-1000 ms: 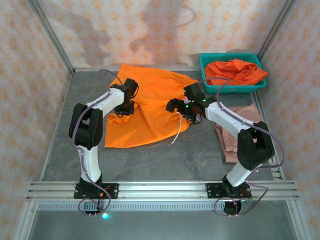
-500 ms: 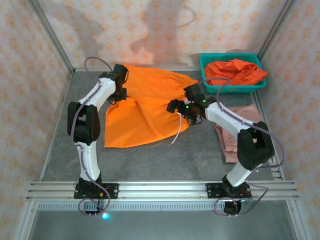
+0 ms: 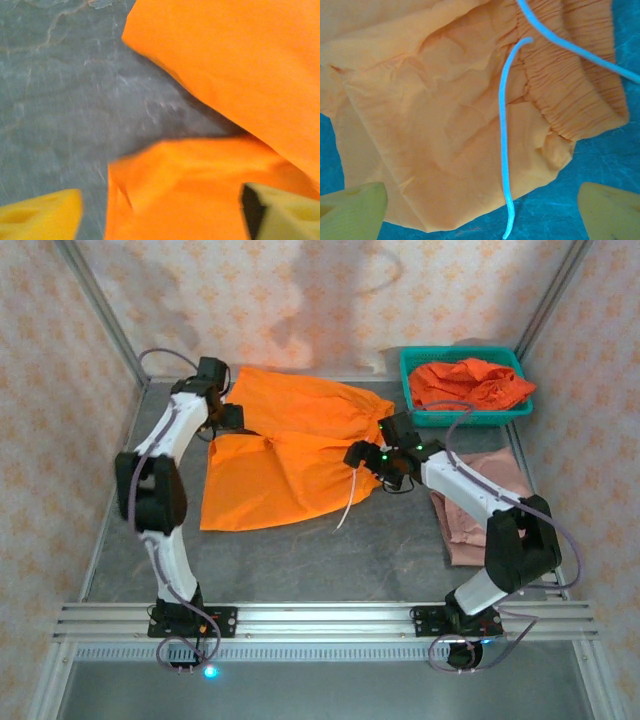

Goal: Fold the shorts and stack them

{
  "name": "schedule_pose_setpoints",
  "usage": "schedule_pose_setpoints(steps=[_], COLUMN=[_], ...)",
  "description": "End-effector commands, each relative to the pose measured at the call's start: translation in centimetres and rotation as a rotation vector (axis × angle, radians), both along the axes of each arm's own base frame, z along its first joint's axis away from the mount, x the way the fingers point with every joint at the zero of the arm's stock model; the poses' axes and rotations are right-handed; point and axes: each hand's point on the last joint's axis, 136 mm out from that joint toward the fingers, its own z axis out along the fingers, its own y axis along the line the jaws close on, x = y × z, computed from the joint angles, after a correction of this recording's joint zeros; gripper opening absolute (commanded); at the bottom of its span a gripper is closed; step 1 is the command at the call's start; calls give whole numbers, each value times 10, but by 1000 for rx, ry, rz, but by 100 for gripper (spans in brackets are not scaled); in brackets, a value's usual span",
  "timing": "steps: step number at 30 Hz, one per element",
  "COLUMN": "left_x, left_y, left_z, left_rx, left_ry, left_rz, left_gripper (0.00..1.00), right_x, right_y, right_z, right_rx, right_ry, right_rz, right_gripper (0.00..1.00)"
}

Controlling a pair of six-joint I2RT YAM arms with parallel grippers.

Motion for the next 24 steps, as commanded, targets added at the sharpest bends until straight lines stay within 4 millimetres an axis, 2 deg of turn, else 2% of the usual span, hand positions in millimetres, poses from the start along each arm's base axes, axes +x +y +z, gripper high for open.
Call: schedule_pose_setpoints(steps=[1, 3, 6, 10, 15, 18, 24], left_x=[-36, -64, -108, -158, -220, -243, -258], left_y=[-27, -31, -26, -23, -6, -2, -2], left_z=[68, 61, 48, 26, -11, -29, -63], left_rx=[-233, -298, -335, -397, -379, -369, -376], left_ry=[-240, -250, -234, -167, -44, -6, 54], left_rz=[42, 91, 183, 334, 581, 646, 720], left_gripper=[100, 100, 100, 100, 100, 100, 100], right_x=[0, 4, 9, 15, 17, 16, 14], right_y=[-24, -34, -41, -38, -37, -38, -39], right_z=[-7, -12, -19, -29, -34, -35, -37], right_rx=[4, 1, 4, 7, 15, 13, 14], right_ry=[30, 42, 63, 89, 91, 87, 86], right_rz=[-140, -197, -246, -250, -264, -266, -259], right_gripper=[89, 83, 77, 72, 69, 68, 67])
